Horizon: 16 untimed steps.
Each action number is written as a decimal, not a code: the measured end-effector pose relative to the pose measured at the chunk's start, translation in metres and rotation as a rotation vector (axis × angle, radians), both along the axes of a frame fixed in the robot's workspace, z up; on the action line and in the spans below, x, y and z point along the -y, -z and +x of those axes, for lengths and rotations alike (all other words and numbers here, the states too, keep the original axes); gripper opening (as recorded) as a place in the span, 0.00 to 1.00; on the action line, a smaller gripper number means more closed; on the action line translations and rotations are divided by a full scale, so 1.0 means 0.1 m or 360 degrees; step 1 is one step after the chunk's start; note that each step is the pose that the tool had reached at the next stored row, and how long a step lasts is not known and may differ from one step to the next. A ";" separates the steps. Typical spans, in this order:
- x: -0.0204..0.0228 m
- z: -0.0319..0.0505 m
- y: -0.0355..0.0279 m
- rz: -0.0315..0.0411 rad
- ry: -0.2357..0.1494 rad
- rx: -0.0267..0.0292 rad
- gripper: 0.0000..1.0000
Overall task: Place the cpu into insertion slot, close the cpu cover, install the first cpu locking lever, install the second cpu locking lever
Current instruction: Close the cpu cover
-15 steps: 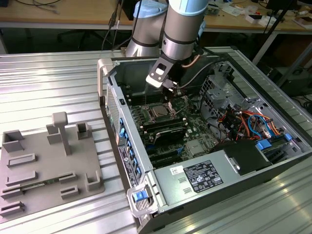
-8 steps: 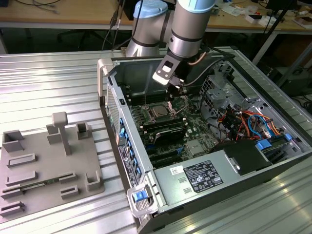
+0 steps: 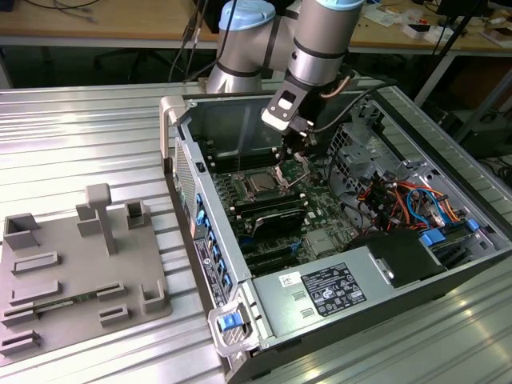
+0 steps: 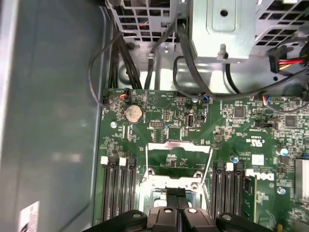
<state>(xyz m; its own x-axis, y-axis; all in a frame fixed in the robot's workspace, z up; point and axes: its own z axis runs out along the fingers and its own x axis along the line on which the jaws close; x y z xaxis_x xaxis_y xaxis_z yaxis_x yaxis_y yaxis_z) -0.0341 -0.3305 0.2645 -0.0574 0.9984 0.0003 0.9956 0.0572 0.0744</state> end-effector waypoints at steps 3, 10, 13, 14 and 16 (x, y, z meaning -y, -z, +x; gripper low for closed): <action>-0.005 0.028 -0.043 0.0000 0.0000 -0.00075 0.11; -0.013 0.291 -0.046 -0.0001 0.0000 -0.00793 0.11; -0.014 0.291 -0.045 -0.0001 0.0000 -0.00795 0.11; -0.014 0.291 -0.044 -0.0001 0.0000 -0.00794 0.11; -0.021 0.322 -0.043 0.0000 0.0000 -0.00792 0.11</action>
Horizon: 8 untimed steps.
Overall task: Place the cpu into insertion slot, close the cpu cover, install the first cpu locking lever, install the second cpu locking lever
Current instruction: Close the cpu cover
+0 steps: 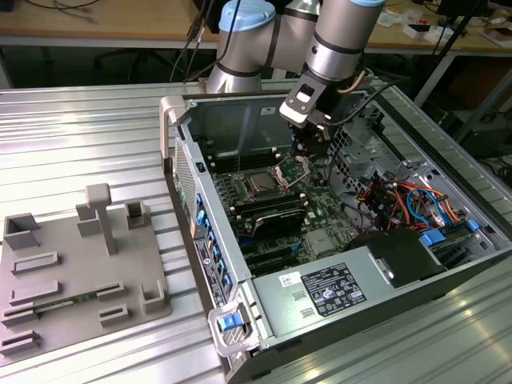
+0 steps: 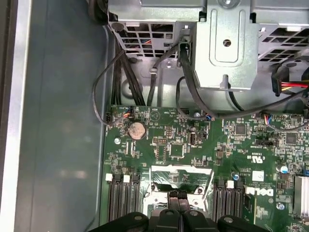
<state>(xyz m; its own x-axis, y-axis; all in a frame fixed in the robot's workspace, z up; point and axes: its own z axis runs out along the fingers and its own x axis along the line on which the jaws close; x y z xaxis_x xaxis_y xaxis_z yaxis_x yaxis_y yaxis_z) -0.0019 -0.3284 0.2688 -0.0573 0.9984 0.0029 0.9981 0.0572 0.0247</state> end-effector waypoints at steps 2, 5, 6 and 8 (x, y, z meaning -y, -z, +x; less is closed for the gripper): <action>-0.009 0.027 -0.001 0.0000 0.0000 -0.00001 0.11; -0.013 0.060 -0.001 -0.0002 0.0000 -0.00001 0.11; -0.014 0.080 0.000 -0.0002 0.0000 -0.00001 0.11; -0.017 0.120 -0.001 -0.0002 0.0000 -0.00001 0.11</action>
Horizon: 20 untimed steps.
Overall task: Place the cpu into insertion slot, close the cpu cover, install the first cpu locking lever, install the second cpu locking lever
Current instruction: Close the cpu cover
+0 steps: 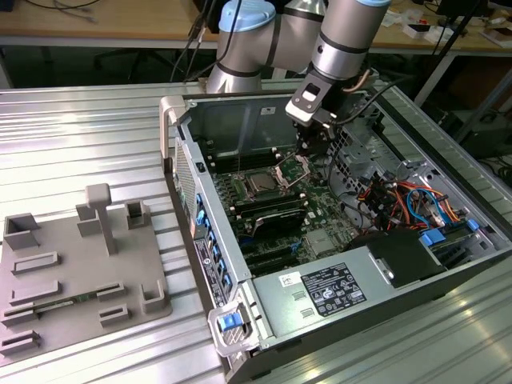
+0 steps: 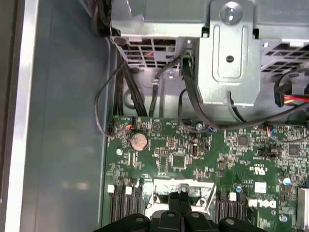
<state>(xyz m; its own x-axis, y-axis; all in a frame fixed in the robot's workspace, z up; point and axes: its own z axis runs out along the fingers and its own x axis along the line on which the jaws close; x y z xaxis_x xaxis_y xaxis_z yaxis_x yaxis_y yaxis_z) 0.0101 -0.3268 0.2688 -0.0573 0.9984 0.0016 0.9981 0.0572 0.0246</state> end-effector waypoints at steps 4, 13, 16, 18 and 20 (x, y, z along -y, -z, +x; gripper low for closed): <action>-0.010 0.159 0.000 0.0000 0.0000 -0.00001 0.11; -0.011 0.331 0.010 0.0000 0.0000 -0.00002 0.11; -0.011 0.337 0.011 0.0000 0.0000 -0.00002 0.11; -0.011 0.338 0.012 0.0000 0.0000 -0.00002 0.11; -0.007 0.338 0.019 0.0000 0.0000 -0.00001 0.11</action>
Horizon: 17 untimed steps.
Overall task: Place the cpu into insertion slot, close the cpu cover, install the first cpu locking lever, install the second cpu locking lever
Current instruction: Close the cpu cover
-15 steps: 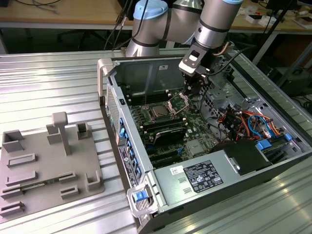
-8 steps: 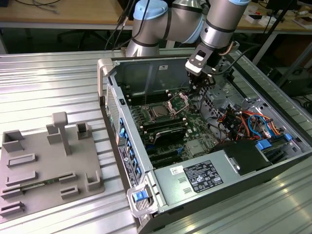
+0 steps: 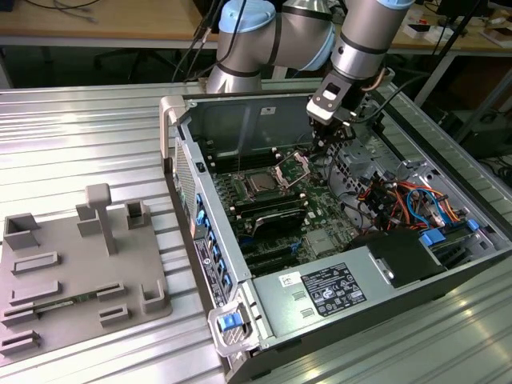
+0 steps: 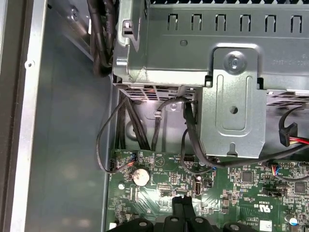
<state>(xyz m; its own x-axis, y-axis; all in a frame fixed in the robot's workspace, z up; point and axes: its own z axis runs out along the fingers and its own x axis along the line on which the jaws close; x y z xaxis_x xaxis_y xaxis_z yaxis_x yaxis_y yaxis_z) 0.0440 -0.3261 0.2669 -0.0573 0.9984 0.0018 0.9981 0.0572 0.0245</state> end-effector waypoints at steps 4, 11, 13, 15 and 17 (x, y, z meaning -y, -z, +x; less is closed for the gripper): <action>0.012 0.001 0.064 0.0000 0.0000 -0.00011 0.11; 0.040 0.001 0.195 0.0000 0.0000 -0.00017 0.11; 0.040 -0.001 0.207 0.0000 0.0000 -0.00017 0.11; 0.040 -0.034 0.213 0.0000 0.0000 -0.00016 0.11; 0.041 -0.064 0.218 0.0000 0.0000 -0.00016 0.11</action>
